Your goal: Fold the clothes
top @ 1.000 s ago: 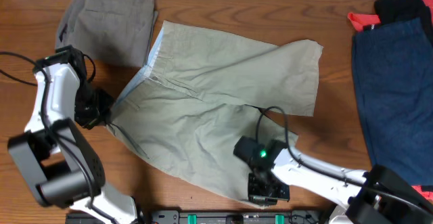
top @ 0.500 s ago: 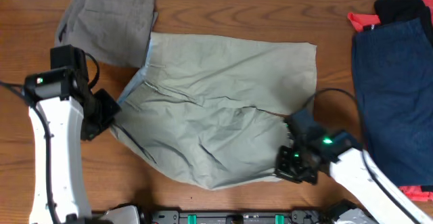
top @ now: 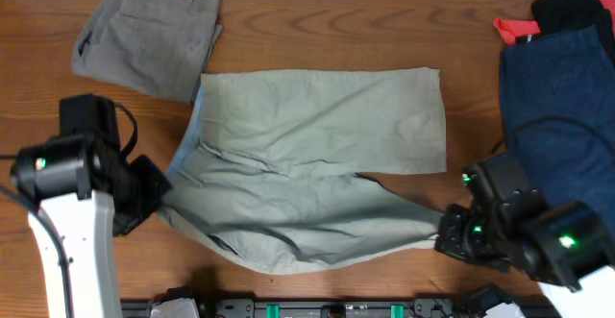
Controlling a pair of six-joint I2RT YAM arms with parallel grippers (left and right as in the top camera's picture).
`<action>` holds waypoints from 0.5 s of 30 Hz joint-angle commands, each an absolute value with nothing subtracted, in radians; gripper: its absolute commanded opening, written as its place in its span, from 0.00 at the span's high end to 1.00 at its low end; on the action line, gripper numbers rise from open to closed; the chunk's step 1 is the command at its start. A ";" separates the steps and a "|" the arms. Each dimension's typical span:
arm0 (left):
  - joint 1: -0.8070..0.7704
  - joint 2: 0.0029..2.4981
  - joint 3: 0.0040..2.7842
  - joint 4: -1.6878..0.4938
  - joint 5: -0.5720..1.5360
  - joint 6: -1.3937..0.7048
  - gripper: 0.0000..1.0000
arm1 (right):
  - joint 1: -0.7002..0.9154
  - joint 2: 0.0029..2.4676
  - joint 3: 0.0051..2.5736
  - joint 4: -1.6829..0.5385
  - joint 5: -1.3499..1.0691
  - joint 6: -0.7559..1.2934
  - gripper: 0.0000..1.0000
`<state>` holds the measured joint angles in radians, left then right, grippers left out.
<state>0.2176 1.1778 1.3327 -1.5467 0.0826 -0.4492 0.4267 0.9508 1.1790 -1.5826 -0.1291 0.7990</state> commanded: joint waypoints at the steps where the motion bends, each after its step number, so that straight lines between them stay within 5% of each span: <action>1: 0.216 1.110 1.332 -1.575 0.099 -0.458 0.94 | 0.415 0.944 1.277 -1.623 -0.028 0.788 0.99; 15: 0.216 0.929 1.367 -1.515 0.146 -0.455 0.94 | 0.415 0.955 1.429 -1.617 0.132 0.815 0.99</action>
